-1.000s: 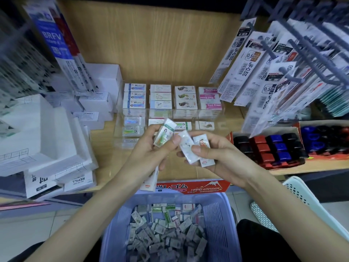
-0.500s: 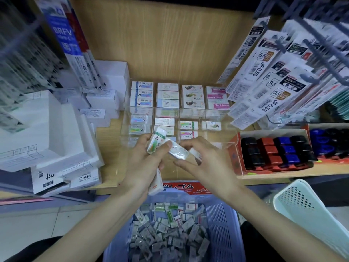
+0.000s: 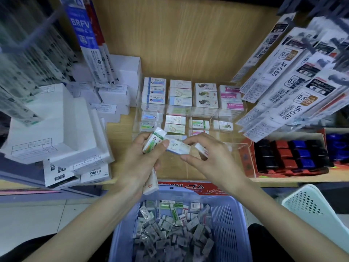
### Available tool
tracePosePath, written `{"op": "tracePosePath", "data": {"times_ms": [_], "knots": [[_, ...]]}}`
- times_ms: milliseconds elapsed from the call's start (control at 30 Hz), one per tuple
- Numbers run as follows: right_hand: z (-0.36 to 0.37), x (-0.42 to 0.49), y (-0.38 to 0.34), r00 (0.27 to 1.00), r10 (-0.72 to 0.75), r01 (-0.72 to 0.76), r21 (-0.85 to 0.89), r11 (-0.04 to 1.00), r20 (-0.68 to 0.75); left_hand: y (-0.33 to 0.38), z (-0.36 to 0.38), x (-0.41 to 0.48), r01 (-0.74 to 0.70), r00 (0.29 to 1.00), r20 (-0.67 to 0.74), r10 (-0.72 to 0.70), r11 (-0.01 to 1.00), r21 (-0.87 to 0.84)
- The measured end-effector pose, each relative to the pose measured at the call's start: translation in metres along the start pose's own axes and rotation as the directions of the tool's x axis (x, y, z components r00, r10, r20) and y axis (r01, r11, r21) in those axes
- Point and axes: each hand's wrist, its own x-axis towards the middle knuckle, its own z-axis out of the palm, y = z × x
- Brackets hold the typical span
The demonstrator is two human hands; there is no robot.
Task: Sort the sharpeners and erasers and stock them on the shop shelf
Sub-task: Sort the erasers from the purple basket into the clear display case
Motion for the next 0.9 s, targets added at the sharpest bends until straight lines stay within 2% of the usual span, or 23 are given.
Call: {"op": "tracePosePath", "data": {"times_ms": [100, 200, 267, 367, 467, 567, 667, 767, 900], "knots": [[0.001, 0.001, -0.007, 0.991, 0.058, -0.092, 0.292, 0.952, 0.123, 0.005, -0.007, 0.004, -0.028, 1.000, -0.011, 0.028, 1.000, -0.012], [0.006, 0.000, -0.010, 0.986, 0.088, -0.147, 0.487, 0.861, 0.143, 0.009, -0.013, 0.005, -0.026, 0.999, 0.031, 0.026, 1.000, -0.009], [0.009, -0.001, -0.012, 0.975, 0.098, -0.192, 0.543, 0.817, 0.197, 0.009, -0.016, 0.004, -0.016, 0.997, 0.072, 0.016, 1.000, 0.001], [0.013, -0.006, -0.013, 0.952, 0.062, -0.222, 0.536, 0.815, 0.300, 0.008, -0.018, -0.002, -0.024, 0.991, 0.133, 0.020, 0.999, 0.030], [0.013, -0.007, -0.014, 0.951, 0.127, -0.273, 0.569, 0.776, 0.284, 0.008, -0.021, -0.003, -0.022, 0.996, 0.089, 0.017, 0.998, 0.055], [0.006, -0.001, -0.009, 0.934, 0.308, -0.353, 0.599, 0.718, 0.181, 0.011, -0.026, 0.005, 0.004, 1.000, 0.015, -0.004, 1.000, -0.022], [0.000, 0.018, -0.001, 0.901, 0.434, -0.347, 0.585, 0.733, -0.009, 0.013, -0.029, 0.008, -0.001, 1.000, 0.004, 0.001, 1.000, -0.023], [0.008, 0.046, 0.001, 0.855, 0.483, -0.315, 0.552, 0.772, -0.188, 0.015, -0.029, 0.009, -0.004, 1.000, -0.008, 0.004, 1.000, -0.024], [0.030, 0.080, -0.003, 0.801, 0.467, -0.350, 0.341, 0.873, -0.374, 0.017, -0.030, 0.011, -0.005, 1.000, -0.024, 0.004, 1.000, -0.013]]}}
